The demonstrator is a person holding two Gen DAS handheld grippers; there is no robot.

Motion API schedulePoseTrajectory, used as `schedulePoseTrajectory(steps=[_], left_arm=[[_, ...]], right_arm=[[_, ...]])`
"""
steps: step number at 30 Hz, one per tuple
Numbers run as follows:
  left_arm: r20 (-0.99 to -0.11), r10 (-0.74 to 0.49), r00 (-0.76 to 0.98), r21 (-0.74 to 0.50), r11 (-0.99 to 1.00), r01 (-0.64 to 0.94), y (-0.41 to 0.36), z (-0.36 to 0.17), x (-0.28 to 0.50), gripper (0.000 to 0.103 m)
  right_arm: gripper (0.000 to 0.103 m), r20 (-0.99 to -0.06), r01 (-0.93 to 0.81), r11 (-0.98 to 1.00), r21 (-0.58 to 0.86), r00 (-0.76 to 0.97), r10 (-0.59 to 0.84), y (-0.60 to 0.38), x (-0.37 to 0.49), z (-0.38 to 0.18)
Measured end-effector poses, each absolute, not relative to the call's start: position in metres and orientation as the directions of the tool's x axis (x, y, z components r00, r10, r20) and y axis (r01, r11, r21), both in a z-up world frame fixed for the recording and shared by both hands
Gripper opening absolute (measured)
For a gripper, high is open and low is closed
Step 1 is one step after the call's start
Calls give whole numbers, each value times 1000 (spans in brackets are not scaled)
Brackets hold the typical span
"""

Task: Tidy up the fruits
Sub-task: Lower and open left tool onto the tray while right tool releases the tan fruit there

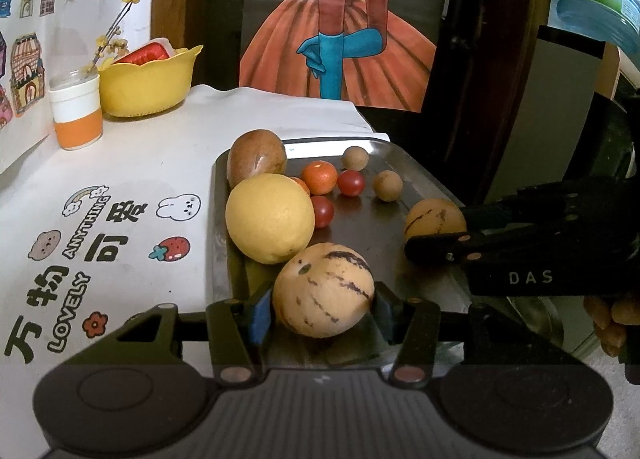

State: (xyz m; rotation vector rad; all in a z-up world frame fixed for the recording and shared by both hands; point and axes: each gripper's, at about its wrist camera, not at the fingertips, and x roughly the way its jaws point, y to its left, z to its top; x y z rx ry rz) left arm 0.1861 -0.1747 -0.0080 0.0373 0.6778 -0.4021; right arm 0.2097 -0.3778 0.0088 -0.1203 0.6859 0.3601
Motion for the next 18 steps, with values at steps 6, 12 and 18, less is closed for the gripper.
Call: schedulePoseTrajectory(steps=[6, 12, 18], left_arm=[[-614, -357, 704, -109, 922, 372, -172, -7, 184, 71], [-595, -358, 720, -98, 921, 377, -169, -2, 175, 78], [-578, -345, 740, -86, 927, 366, -165, 4, 167, 83]], right_arm=[[57, -629, -357, 934, 0, 726, 278, -378, 208, 11], [63, -621, -350, 937, -5, 735, 271, -380, 203, 13], [73, -602, -342, 940, -8, 752, 268, -381, 195, 18]])
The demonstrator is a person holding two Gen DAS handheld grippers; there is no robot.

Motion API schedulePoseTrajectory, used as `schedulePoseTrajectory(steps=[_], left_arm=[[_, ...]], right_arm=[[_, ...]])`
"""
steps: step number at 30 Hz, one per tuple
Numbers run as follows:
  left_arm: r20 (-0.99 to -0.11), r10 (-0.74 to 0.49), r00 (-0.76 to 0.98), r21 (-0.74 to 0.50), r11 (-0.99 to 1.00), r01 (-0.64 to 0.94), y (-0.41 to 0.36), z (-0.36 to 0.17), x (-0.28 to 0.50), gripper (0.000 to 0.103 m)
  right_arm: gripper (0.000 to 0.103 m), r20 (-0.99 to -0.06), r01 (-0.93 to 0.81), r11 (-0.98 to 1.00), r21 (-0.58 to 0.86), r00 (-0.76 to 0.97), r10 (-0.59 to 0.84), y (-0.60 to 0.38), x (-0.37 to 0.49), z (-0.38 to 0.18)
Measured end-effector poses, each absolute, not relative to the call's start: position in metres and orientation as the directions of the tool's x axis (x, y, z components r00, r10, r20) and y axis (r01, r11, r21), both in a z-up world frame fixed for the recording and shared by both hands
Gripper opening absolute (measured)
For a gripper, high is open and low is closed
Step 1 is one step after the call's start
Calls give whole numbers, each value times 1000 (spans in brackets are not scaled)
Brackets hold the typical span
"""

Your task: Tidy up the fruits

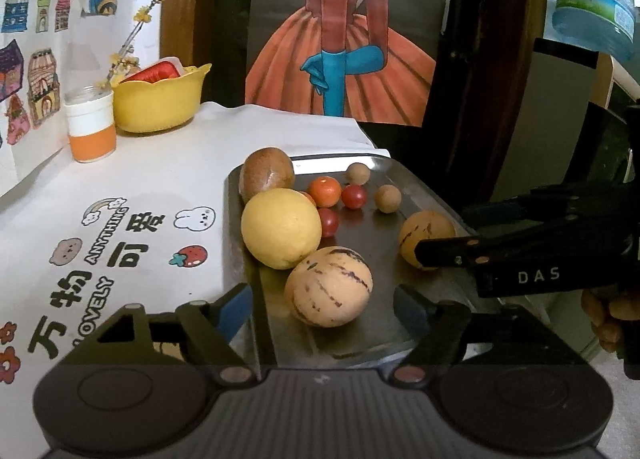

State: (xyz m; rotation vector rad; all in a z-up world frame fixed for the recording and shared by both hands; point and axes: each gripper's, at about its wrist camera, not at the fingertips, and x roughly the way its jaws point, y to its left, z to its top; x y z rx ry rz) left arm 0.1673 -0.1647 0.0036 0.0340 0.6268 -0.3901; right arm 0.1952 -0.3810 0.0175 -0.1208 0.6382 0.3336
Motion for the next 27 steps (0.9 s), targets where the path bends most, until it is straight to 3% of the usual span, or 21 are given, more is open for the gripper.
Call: schedulePoseTrajectory(steps=[11, 16, 27], left_arm=[[-525, -318, 789, -107, 945, 310, -144, 15, 152, 100], [-506, -315, 803, -137, 949, 285, -137, 20, 149, 102], [-479, -273, 834, -186, 961, 207, -117, 26, 133, 103]], right_arm=[[94, -565, -335, 942, 5, 776, 279, -380, 184, 25], [102, -546, -331, 943, 12, 788, 284, -376, 179, 31], [102, -512, -311, 950, 9, 815, 271, -361, 155, 41]])
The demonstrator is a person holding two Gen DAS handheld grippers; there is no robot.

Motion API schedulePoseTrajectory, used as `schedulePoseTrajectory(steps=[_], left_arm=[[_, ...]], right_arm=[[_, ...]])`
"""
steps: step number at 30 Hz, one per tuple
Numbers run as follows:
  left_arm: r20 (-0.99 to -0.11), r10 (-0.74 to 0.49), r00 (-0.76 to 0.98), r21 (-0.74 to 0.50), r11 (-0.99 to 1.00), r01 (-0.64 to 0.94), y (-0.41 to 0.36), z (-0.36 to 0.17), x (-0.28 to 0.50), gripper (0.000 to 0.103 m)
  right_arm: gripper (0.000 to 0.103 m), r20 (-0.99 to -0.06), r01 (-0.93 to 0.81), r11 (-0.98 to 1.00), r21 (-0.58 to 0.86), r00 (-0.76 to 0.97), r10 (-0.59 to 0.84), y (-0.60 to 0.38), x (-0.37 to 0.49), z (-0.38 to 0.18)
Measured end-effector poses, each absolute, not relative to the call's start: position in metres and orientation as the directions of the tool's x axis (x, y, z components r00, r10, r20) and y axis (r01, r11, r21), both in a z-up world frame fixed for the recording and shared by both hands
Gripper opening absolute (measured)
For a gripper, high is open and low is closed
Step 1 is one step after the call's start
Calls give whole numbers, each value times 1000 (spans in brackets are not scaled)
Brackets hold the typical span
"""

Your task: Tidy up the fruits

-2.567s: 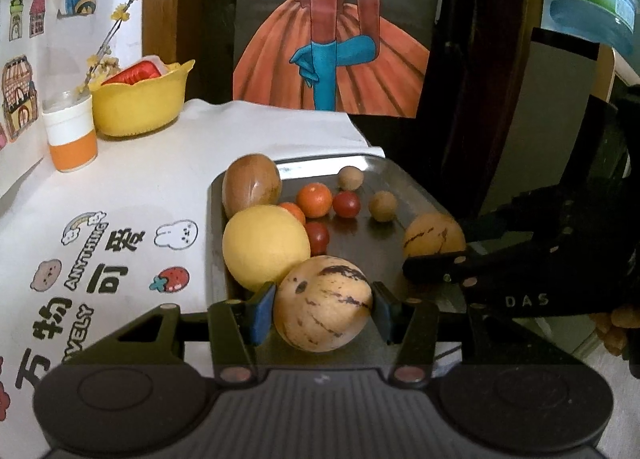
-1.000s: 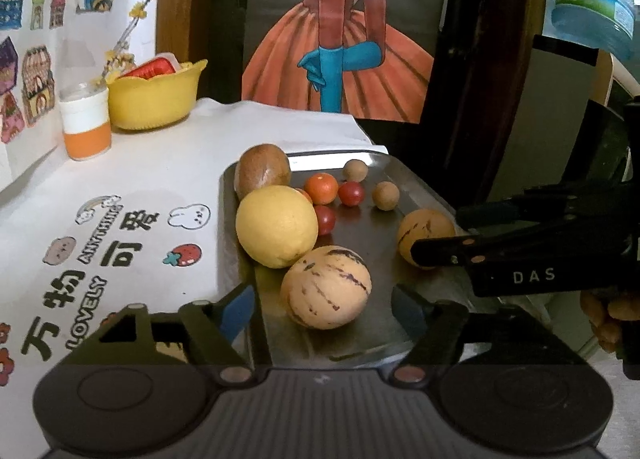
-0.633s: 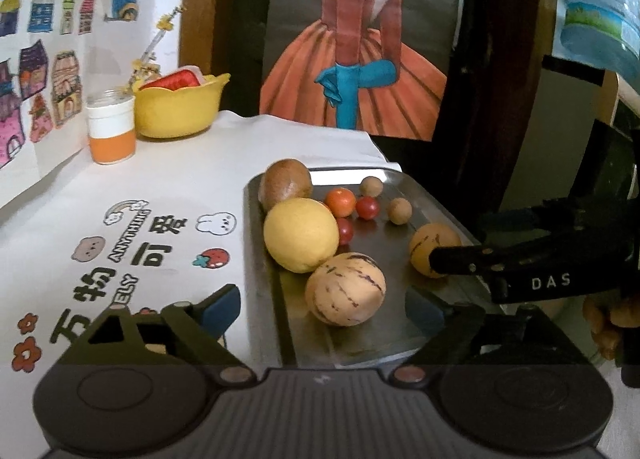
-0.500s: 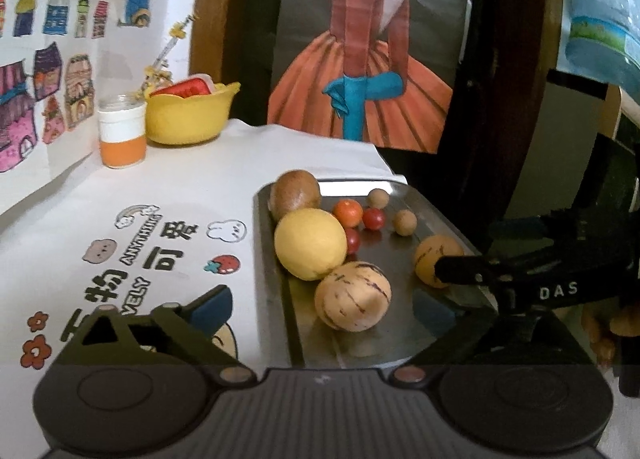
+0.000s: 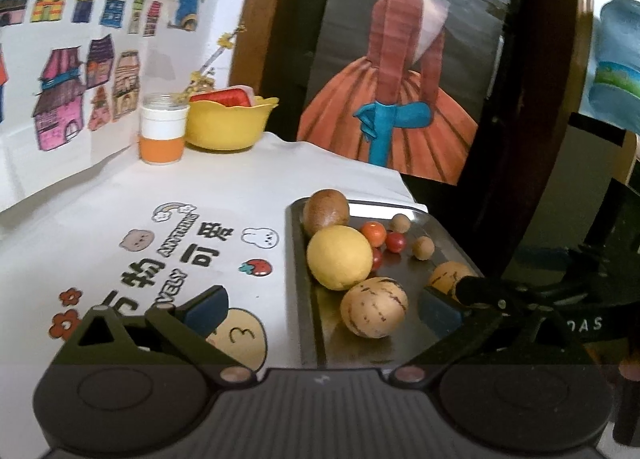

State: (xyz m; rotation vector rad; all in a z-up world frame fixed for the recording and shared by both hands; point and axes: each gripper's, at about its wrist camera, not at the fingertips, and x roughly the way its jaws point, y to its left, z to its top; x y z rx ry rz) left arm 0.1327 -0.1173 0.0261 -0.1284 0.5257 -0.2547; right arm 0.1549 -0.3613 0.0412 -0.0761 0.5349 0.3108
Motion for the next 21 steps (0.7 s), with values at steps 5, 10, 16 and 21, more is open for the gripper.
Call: schedulePoseTrajectory(steps=[5, 10, 16, 21], left_arm=[[-473, -250, 845, -200, 964, 173, -109, 28, 123, 103], [-465, -234, 854, -201, 967, 155, -102, 30, 112, 103], [-459, -222, 861, -192, 970, 148, -96, 28, 96, 103], [-447, -210, 869, -192, 972, 136, -92, 27, 85, 103]], right_arm=[[102, -507, -293, 956, 4, 824, 255, -355, 141, 44], [102, -493, -283, 959, -4, 835, 244, -349, 124, 50], [102, -480, -258, 966, -7, 848, 223, -345, 105, 53], [102, -480, -234, 972, -25, 855, 194, -341, 91, 51]])
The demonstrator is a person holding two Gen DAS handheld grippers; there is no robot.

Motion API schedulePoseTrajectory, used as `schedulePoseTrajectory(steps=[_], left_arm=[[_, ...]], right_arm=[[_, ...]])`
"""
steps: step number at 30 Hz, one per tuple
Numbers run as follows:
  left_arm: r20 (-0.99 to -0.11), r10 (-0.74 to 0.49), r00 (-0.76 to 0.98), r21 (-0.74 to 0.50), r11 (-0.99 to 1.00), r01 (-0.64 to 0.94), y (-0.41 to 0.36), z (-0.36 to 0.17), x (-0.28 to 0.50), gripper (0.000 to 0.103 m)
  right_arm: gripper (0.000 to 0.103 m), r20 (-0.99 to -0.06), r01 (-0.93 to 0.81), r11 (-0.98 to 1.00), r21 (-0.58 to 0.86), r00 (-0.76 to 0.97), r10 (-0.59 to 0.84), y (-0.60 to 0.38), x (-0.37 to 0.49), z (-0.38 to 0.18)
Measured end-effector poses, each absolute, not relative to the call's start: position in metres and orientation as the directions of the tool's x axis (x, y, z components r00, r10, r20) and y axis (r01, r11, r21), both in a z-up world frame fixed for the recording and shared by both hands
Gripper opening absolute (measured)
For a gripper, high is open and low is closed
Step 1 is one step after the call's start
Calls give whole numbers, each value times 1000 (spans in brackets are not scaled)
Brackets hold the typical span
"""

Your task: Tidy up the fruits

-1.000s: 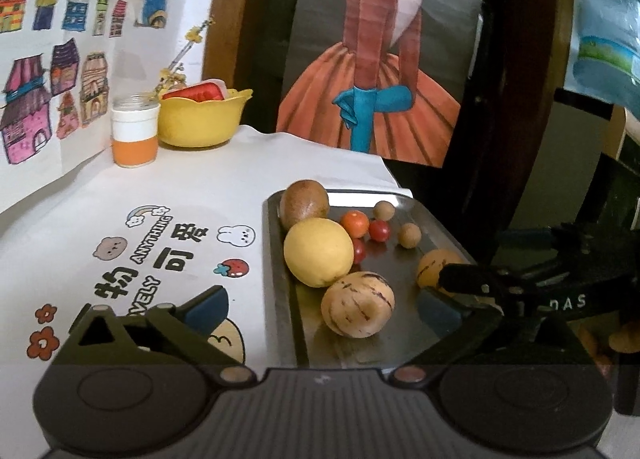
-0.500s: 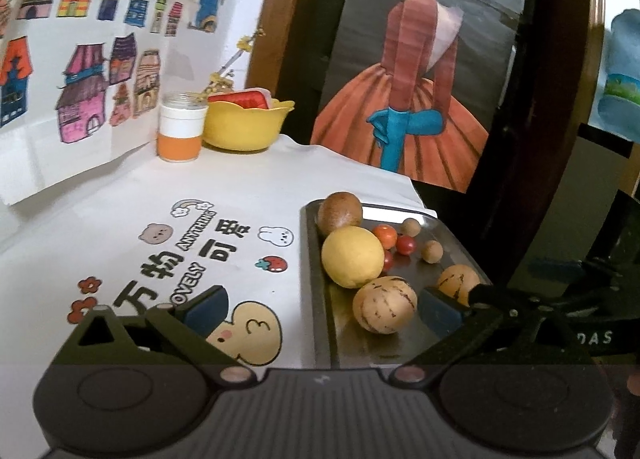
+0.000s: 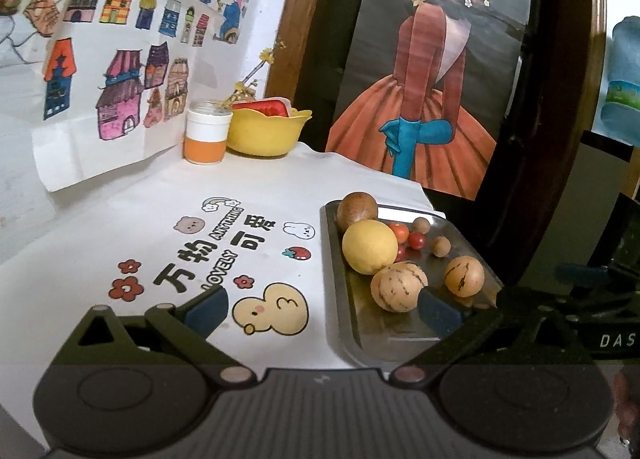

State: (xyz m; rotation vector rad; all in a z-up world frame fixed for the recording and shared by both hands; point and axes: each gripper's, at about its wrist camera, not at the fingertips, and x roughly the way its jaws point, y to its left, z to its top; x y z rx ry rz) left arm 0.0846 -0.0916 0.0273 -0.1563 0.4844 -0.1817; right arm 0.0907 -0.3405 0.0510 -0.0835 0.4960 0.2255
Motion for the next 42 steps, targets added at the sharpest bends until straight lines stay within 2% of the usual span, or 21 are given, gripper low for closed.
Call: schedulePoseTrajectory(steps=[27, 42], left_arm=[[-418, -130, 899, -182, 982, 57, -63, 25, 39, 103], [-407, -95, 909, -165, 986, 29, -44, 13, 19, 103]], right_arm=[[102, -377, -126, 991, -34, 920, 104, -313, 24, 44], [102, -332, -95, 995, 17, 939, 96, -299, -3, 26]])
